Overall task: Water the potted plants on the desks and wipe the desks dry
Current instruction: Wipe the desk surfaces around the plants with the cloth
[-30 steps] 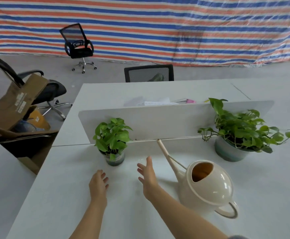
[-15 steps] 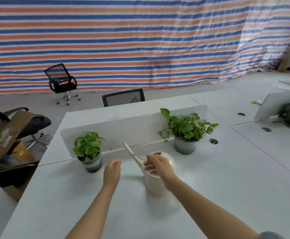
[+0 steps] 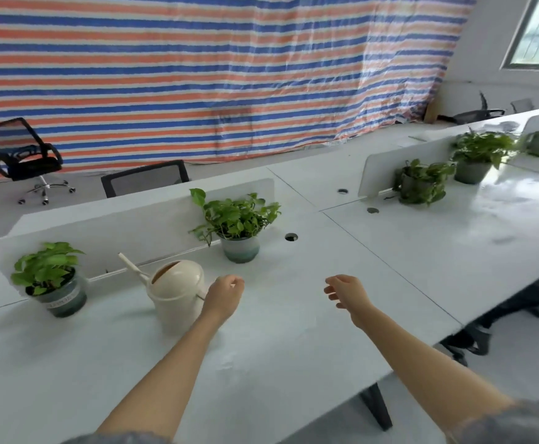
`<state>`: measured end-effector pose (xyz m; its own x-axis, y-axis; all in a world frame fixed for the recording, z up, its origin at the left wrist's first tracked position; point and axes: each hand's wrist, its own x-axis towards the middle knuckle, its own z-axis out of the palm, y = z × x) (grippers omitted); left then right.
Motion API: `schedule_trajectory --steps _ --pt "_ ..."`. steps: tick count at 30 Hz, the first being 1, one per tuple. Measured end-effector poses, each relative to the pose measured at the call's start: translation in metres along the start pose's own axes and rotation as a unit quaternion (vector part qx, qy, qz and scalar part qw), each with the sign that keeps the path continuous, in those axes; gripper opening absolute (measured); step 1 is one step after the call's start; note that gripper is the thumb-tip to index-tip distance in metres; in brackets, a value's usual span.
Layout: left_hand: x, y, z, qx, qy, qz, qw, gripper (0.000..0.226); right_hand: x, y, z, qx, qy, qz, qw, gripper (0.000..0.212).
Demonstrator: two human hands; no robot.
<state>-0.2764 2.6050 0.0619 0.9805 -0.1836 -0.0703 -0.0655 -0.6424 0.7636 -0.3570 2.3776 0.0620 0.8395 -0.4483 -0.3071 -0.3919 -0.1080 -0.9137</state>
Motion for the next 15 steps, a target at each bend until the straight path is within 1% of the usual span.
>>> schedule_trajectory --steps 2,3,9,11,15 --pt "-0.006 0.033 0.035 0.024 -0.026 0.043 0.998 0.022 -0.002 0.013 -0.052 -0.008 0.029 -0.004 1.0 0.019" --pt "-0.011 0.056 0.061 0.03 -0.033 0.068 0.997 0.027 -0.004 0.02 -0.089 -0.019 0.047 -0.008 0.999 0.023" --pt "-0.03 0.154 0.162 0.067 -0.053 0.142 0.986 0.034 -0.014 0.031 -0.232 -0.123 0.118 -0.029 0.985 0.025" --pt "-0.036 0.181 0.191 0.086 -0.056 0.16 0.982 0.036 -0.013 0.037 -0.268 -0.152 0.135 -0.033 0.978 0.033" --pt "-0.037 0.227 0.242 0.125 -0.058 0.189 0.972 0.039 -0.005 0.049 -0.332 -0.204 0.148 -0.052 0.966 0.035"
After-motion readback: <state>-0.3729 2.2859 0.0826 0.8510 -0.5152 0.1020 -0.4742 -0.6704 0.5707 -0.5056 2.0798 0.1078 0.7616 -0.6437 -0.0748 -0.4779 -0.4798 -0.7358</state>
